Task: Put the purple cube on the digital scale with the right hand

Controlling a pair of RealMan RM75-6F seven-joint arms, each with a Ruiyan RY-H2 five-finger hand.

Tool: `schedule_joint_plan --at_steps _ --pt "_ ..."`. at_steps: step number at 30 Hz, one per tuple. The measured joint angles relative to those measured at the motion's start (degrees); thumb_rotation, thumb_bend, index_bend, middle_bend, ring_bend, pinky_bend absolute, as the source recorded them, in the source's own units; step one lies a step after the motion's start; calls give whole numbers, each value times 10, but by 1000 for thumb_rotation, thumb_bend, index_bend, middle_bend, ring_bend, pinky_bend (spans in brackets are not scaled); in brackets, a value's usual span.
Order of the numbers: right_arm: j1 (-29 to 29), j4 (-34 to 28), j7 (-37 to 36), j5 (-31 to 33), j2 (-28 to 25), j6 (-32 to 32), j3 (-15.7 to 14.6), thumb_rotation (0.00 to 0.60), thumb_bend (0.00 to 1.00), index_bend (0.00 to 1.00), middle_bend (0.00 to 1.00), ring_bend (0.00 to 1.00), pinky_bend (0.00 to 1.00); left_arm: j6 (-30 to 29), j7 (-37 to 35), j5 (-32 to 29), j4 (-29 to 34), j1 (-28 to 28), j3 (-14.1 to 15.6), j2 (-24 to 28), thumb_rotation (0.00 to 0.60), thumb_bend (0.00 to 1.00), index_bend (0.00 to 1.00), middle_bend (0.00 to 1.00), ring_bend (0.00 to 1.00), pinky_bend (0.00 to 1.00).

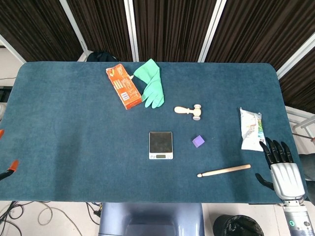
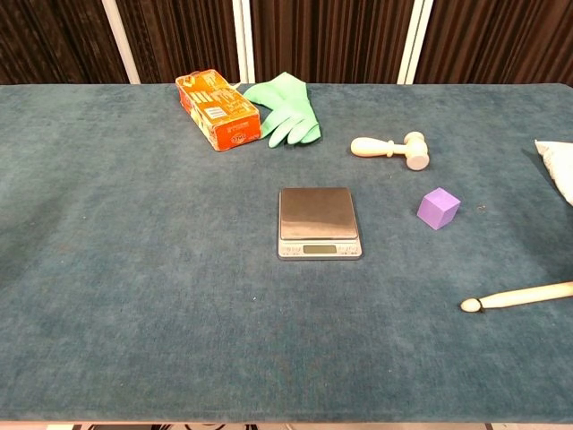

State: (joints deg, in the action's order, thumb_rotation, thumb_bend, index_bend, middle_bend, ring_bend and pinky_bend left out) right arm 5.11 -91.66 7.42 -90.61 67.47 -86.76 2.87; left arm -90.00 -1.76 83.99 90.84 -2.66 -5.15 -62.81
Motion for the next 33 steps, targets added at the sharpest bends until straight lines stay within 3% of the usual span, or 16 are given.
schedule_joint_plan --at_steps 11,17,24,33 --pt "74 -55 -3 39 -25 132 22 600 257 2 0 0 0 3 0 -2 0 -1 -1 -1 600 251 22 5 0 0" --pt "148 -71 7 63 -24 228 48 600 257 81 0 0 0 4 5 -3 -2 -1 -1 -2 600 251 22 5 0 0" --pt "221 -24 13 89 24 305 68 600 257 164 0 0 0 1 13 -6 -1 -1 -3 -4 600 251 22 5 0 0" --pt "271 66 6 107 97 352 75 600 289 257 0 0 0 -5 30 -4 1 1 -3 -9 600 251 22 5 0 0"
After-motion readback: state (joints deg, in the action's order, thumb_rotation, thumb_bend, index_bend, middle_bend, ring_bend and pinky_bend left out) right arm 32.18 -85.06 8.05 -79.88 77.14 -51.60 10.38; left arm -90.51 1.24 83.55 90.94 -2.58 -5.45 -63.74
